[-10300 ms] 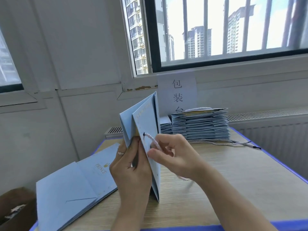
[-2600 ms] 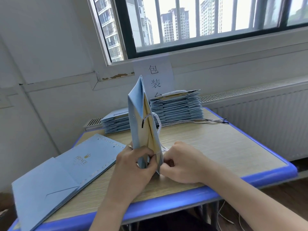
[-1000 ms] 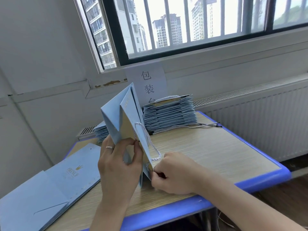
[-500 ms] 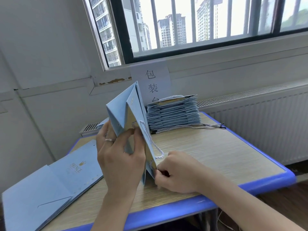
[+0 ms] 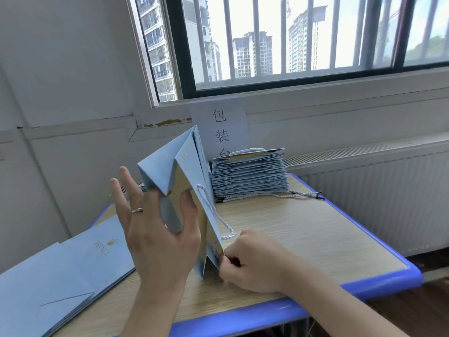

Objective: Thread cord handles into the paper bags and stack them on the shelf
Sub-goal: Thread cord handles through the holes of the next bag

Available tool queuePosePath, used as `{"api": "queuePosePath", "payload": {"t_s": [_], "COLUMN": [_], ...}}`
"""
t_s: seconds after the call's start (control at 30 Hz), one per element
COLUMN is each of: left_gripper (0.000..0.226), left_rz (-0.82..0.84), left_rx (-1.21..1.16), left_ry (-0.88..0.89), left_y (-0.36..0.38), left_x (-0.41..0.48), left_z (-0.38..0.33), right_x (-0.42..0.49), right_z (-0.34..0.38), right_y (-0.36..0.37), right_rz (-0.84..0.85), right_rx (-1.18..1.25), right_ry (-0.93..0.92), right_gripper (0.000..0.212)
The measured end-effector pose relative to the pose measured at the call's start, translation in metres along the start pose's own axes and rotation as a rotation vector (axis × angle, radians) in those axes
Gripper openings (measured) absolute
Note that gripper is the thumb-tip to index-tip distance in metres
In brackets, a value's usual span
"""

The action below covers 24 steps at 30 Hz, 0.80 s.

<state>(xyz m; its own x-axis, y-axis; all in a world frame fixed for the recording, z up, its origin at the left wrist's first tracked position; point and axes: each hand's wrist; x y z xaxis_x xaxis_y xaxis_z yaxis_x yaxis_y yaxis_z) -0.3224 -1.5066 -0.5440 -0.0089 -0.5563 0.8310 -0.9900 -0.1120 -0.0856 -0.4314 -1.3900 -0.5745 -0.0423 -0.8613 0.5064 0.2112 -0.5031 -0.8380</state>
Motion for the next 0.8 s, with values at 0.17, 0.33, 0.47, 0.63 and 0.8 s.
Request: {"api": "queuePosePath", "payload": {"t_s": [0.17, 0.33, 0.47, 0.63, 0.8], "left_gripper": [0.036, 0.023, 0.015, 0.015, 0.021], "left_rz": [0.026, -0.02, 0.034, 0.152, 0.17], "left_rx": [0.023, 0.0, 0.017, 0.026, -0.004], "left_ry": [0.126, 0.182, 0.16, 0.179, 0.133], "left_y": [0.008, 0.01, 0.007, 0.003, 0.0], "left_x": [-0.001, -0.004, -0.008, -0.013, -0.017], "left_z": [-0.003, -0.002, 0.0, 0.007, 0.008], "right_x": [0.0, 0.0, 0.002, 0.001, 0.002], "right_z": [0.0, -0.002, -0.004, -0.002, 0.0], "right_y": [-0.001, 0.001, 0.003, 0.002, 0.0], "right_rz": [0.023, 0.04, 0.054, 0.061, 0.055], "right_rx": [-0.028, -0.03, 0.022, 0.021, 0.029], "right_ry": [-0.019, -0.023, -0.005, -0.028, -0.008], "right_gripper": [0.043, 0.043, 0.047, 0.054, 0.05]}}
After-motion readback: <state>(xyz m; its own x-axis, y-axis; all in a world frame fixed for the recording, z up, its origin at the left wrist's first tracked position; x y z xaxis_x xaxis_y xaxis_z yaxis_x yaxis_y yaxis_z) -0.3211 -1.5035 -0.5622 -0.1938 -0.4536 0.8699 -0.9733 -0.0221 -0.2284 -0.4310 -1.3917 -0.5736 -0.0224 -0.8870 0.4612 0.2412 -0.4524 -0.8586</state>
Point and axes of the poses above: each hand's wrist, its own x-axis towards the middle knuckle, its own y-axis out of the palm, z = x × y, and after that the axes turned 9 degrees about -y, right-handed
